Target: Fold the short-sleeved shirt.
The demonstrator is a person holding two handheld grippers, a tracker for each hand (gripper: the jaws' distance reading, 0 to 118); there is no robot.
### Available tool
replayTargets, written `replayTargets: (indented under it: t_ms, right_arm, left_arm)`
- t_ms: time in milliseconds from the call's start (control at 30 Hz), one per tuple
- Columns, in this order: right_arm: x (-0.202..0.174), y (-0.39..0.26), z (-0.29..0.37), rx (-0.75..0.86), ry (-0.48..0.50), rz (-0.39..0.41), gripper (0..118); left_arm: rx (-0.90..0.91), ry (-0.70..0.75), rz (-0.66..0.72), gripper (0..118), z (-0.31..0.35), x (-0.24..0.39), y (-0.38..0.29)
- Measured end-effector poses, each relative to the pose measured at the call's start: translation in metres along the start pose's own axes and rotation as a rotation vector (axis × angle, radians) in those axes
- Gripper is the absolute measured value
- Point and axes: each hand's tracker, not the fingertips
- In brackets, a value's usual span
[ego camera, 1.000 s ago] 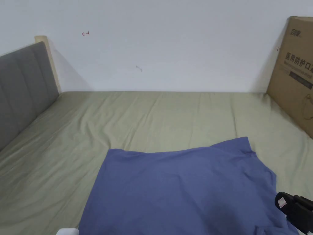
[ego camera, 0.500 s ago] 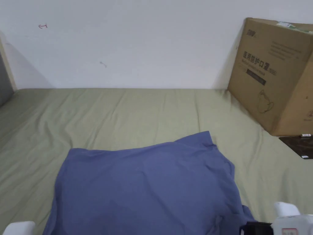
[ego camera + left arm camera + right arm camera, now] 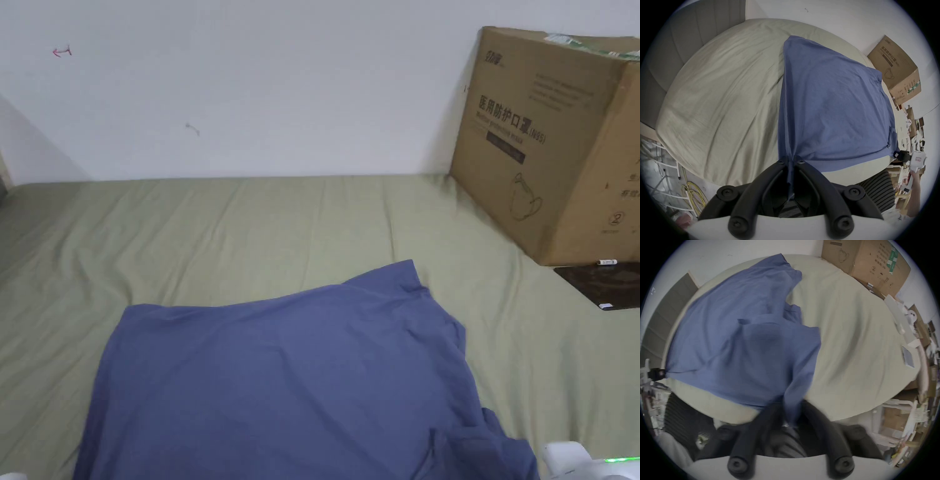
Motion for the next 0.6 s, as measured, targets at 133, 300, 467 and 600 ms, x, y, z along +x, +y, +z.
replayTargets:
  t_ms: [133,300,467,600]
  right_arm:
    - [0.004,0.000,0.015,0.010,0.100,-0.036,5]
    - [0.004,0.007,0.047,0.104,0.139,-0.045,5]
    - [0.016,0.048,0.079,0.183,0.221,-0.114,5]
    - [0.031,0.108,0.078,0.210,0.290,-0.228,5]
  left_arm:
    - [0.003,-0.012,-0.004,4,0.006,-0.004,0.004]
    - [0.037,-0.084,0.038,4,0.029,-0.013,0.015]
    - [0.116,-0.171,0.079,4,0.049,-0.016,0.057]
    - [0.165,-0.204,0.118,4,0.045,-0.013,0.115]
